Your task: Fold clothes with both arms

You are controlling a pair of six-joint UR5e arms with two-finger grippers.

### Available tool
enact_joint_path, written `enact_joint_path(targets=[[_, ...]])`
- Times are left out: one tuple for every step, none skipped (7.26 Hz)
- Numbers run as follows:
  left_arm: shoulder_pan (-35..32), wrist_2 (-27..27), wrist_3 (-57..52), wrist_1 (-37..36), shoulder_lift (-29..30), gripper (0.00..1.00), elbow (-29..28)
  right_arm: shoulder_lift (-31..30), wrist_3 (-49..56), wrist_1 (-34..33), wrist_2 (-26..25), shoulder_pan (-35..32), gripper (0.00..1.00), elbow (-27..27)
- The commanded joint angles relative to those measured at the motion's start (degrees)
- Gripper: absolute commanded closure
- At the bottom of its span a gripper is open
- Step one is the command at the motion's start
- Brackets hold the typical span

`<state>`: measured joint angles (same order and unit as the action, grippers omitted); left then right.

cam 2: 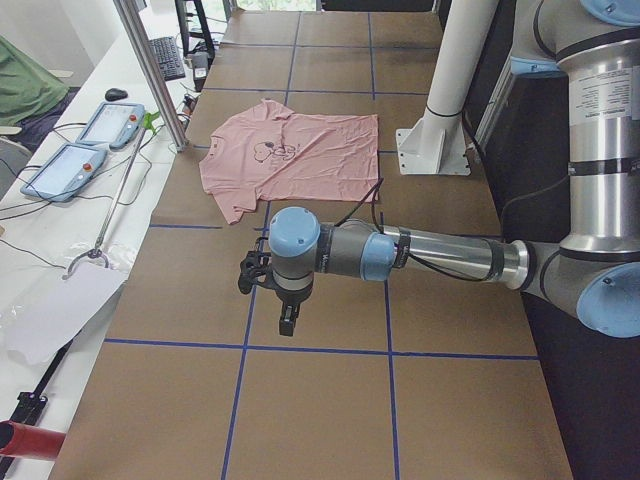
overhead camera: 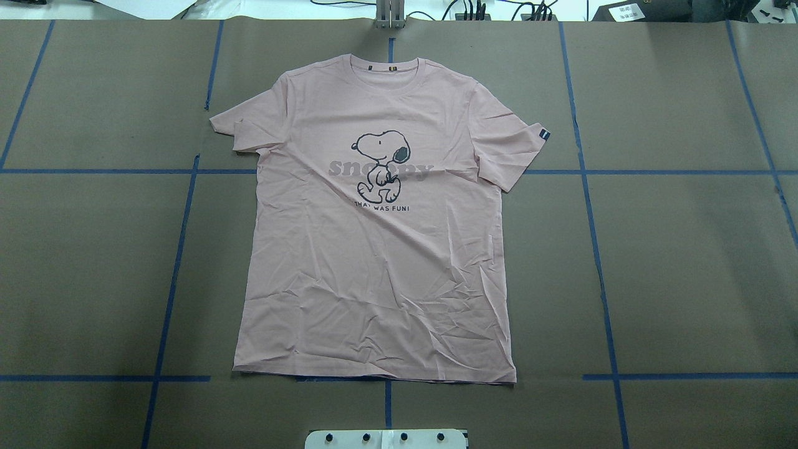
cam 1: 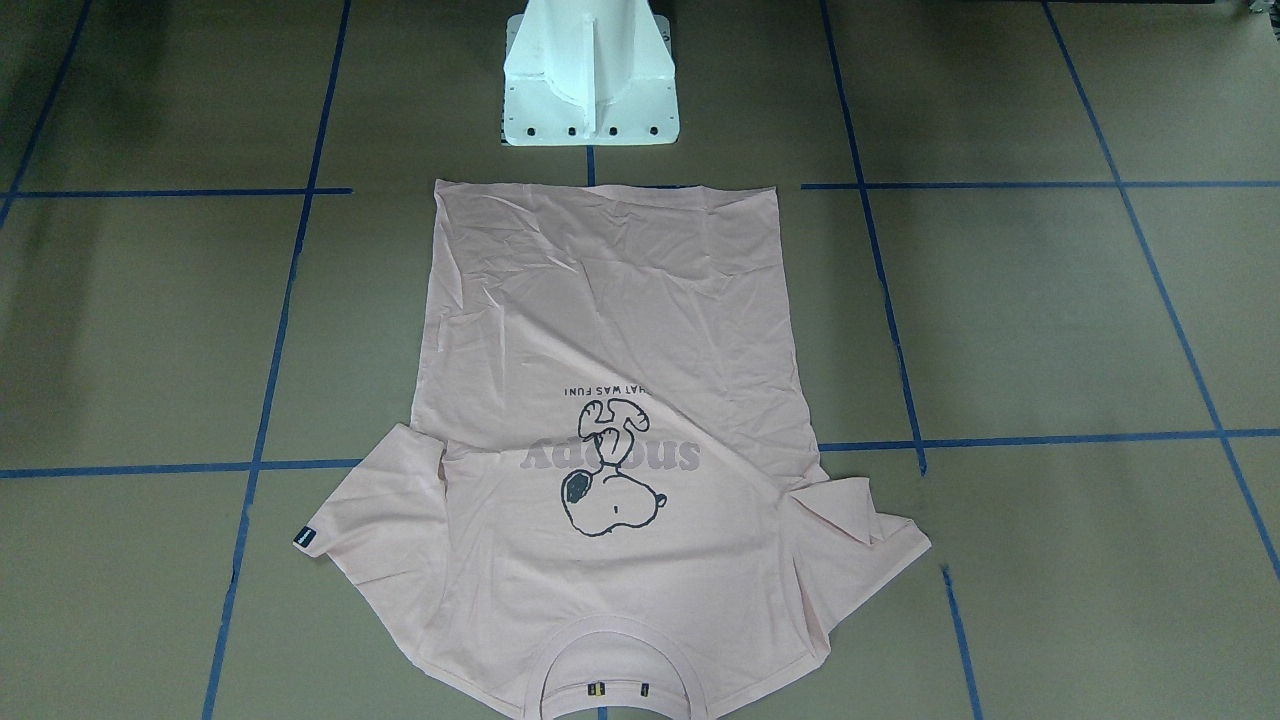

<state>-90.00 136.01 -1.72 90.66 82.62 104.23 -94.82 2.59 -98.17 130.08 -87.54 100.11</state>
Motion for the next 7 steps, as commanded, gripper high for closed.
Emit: enact_joint_path(targets=[[0.00,-0.13,-0.04,-0.05,-0.09,0.00,1.31,0.08,-0.13,0.00,0.00,0.00,0.00,0.09],[0.00,-0.22,-0.04,-0.05,-0.09,0.00,1.24,0.17,-0.13,0.00,0.09,0.00,0.00,1.22],[0.09,-0.14,-0.04,0.04,0.00,0.00,1.58,0.17,-0.05,0.00,0.09,0.00,0.00,1.84],[0.09,-0.05,-0.30,0.30,0.00,0.00,1.59,0.17,-0.13,0.09,0.26,0.09,0.00,2.89],[0.17,0.04,-0.31,1.87,0.17,0.00,1.67,0.60,-0.66,0.09,0.18,0.17,0.00,3.86],[0.35,-0.13,0.13,4.32,0.26,0.00,1.41,3.30,-0.83,0.52,0.18,0.18,0.00,3.87],[0.35,0.47,0.05,7.57,0.96,0.00,1.41,5.51,-0.84,2.27,0.09,0.18,0.00,3.78]])
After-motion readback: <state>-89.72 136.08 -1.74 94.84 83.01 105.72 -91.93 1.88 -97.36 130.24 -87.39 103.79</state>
